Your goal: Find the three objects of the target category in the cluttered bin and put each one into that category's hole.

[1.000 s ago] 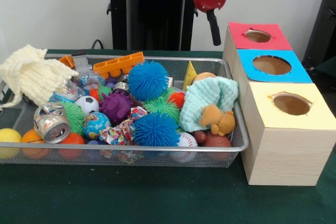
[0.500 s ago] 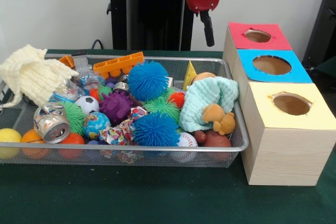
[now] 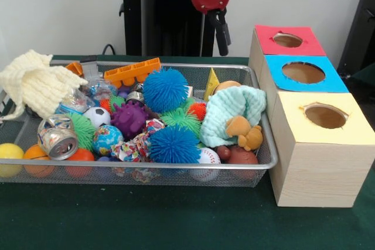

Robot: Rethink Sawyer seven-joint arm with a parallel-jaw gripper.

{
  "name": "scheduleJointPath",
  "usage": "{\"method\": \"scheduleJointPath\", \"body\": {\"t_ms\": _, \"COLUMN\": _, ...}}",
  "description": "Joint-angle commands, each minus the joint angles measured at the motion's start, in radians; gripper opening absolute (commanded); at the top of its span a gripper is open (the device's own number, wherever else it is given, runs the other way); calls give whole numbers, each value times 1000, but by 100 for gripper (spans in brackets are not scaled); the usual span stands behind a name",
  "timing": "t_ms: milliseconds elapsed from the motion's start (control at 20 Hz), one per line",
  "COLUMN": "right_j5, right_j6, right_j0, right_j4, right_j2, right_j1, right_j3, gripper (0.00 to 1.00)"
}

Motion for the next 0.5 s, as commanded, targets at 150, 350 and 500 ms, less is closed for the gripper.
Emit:
{"method": "scheduleJointPath", "body": {"t_ms": 150, "right_j5": -127, "right_j6": 266, "right_j0": -5, "right_j4": 70, "right_j2": 38, "right_j1": 54, "right_j3": -88, "gripper": 100}}
{"method": "scheduleJointPath", "body": {"t_ms": 350, "right_j5": -124, "right_j6": 260, "right_j0": 23, "right_j4": 75, "right_j2": 11, "right_j1": 79, "right_j3": -108, "gripper": 100}}
{"method": "scheduleJointPath", "body": {"t_ms": 500, "right_j5": -135, "right_j6": 260, "right_j0": 49, "right_j4": 65, "right_j2": -15, "right_j1": 103, "right_j3": -131, "gripper": 100}}
